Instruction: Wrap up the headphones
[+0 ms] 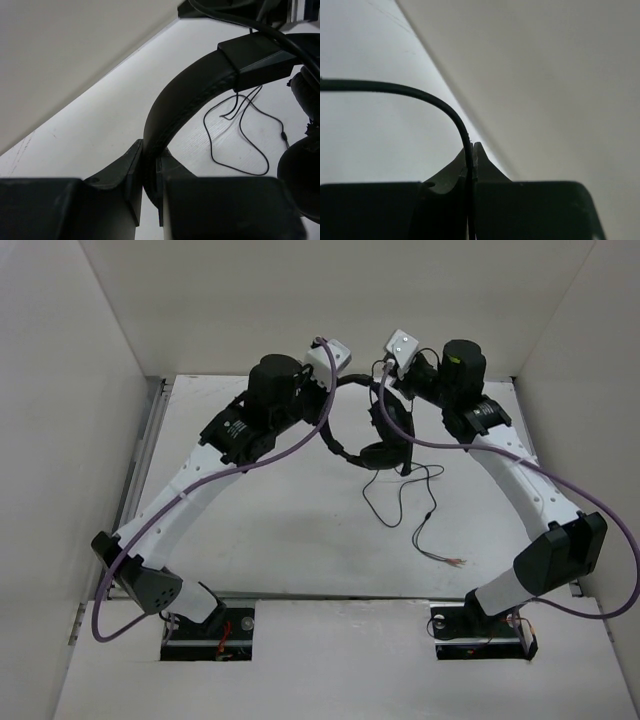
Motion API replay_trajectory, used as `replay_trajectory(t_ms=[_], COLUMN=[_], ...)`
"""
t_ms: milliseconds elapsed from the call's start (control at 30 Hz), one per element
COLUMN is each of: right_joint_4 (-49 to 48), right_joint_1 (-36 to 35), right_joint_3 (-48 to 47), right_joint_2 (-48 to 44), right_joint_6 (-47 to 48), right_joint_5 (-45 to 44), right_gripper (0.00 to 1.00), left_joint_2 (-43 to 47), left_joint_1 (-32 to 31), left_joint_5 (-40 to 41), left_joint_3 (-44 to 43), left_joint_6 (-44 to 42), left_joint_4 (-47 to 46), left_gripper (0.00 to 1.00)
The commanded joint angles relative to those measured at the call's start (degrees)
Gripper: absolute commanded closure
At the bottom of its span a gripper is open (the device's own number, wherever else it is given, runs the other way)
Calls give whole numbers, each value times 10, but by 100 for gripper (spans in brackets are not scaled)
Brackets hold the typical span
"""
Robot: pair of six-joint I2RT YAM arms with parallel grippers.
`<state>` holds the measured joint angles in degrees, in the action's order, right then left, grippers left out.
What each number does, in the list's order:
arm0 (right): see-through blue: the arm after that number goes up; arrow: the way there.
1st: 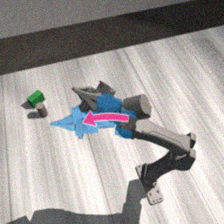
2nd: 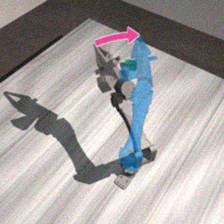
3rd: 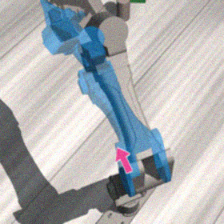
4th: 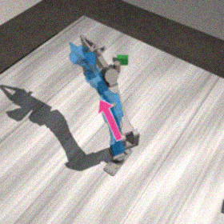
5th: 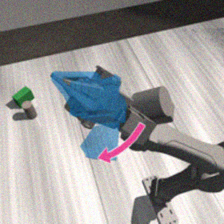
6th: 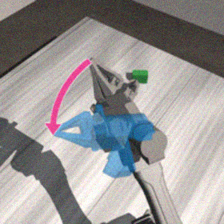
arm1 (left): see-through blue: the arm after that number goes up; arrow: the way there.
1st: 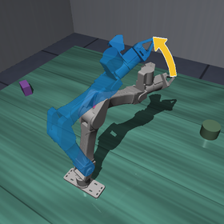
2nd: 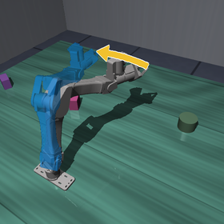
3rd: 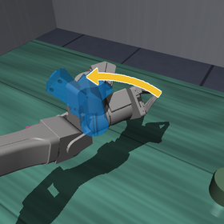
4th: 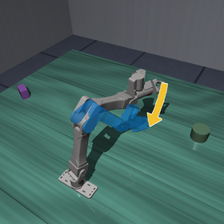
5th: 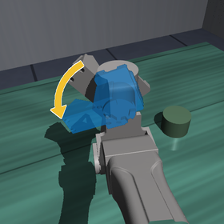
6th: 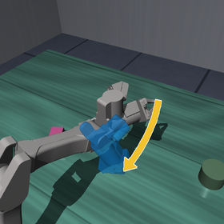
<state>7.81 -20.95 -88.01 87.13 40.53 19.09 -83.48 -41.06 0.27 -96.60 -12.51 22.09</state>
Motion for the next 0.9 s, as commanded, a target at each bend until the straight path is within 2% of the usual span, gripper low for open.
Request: replay_trajectory(t_ms=[0, 200, 367, 600, 700, 867], right_joint_4=[39, 26, -108, -422, -501, -540], right_joint_1=[17, 39, 52, 49, 34, 9], right_joint_3=[-17, -27, 7, 126, 172, 243], right_joint_2=[-12, -12, -10, -16, -16, -15], right_joint_6=[-129, -340, -573, -896, -962, -987], right_joint_5=[130, 309, 418, 435, 424, 417], right_gripper=[99, 94, 92, 83, 80, 76], left_joint_2=[32, 17, -10, -45, -62, -80], left_joint_1=[10, 30, 44, 57, 59, 77], left_joint_5=[-40, -79, -92, -103, -98, -84], left_joint_3=[-45, -114, -174, -246, -274, -304], left_joint_6=[33, 94, 129, 166, 171, 179], left_joint_4=[-40, -28, -24, -20, -20, -25], left_gripper=[100, 100, 100, 100, 100, 100])
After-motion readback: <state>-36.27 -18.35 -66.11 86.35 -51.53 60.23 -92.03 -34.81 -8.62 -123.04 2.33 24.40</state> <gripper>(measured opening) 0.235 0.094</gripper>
